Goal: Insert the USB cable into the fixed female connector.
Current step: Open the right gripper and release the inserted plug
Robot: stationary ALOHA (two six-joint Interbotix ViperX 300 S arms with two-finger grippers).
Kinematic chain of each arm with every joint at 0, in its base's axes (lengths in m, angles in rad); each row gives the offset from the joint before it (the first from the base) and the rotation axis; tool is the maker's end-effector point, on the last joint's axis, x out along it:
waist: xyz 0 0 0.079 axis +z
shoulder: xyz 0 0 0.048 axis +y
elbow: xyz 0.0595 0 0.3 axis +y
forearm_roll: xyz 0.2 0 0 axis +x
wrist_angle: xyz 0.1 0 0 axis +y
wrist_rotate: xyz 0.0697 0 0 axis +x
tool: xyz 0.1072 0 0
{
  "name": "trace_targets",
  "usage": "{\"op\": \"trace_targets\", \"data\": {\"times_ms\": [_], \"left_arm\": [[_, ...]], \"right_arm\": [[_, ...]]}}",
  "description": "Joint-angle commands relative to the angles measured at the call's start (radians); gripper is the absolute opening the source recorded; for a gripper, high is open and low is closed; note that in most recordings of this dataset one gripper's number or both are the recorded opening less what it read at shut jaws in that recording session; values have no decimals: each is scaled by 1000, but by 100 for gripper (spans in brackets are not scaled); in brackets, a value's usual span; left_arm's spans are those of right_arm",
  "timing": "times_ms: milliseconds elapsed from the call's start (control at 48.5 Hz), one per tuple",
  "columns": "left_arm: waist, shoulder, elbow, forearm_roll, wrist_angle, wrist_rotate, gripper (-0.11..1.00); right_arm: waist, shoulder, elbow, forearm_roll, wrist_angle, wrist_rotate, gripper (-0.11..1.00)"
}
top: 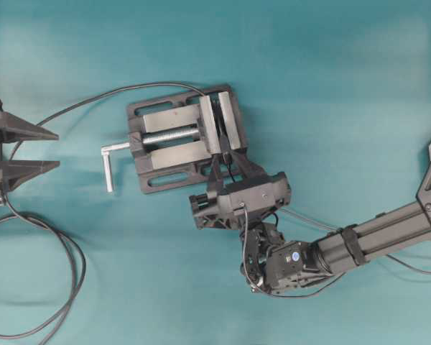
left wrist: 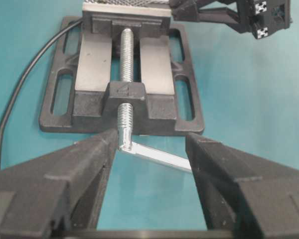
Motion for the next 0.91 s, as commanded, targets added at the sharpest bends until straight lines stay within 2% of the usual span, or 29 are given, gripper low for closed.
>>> {"op": "trace_targets", "data": {"times_ms": [0,206,536,763,887], "left_arm": [[-3,6,-11,3,-5,17,70],[-3,5,-11,3,-5,17,70],[-2,5,-11,3,-5,17,70],[-3,5,-11,5,-5,17,70],[-3,5,-11,3,-5,18,70]], "right_arm": [[21,-43,-17,14,-6,2,54],[55,-75,-15,32,-35,0,54],[67,-123,-15,32,-80,-15,54],[67,-158,-11,32,-80,-52,54],[67,-169,-8,31,-80,-97,54]]}}
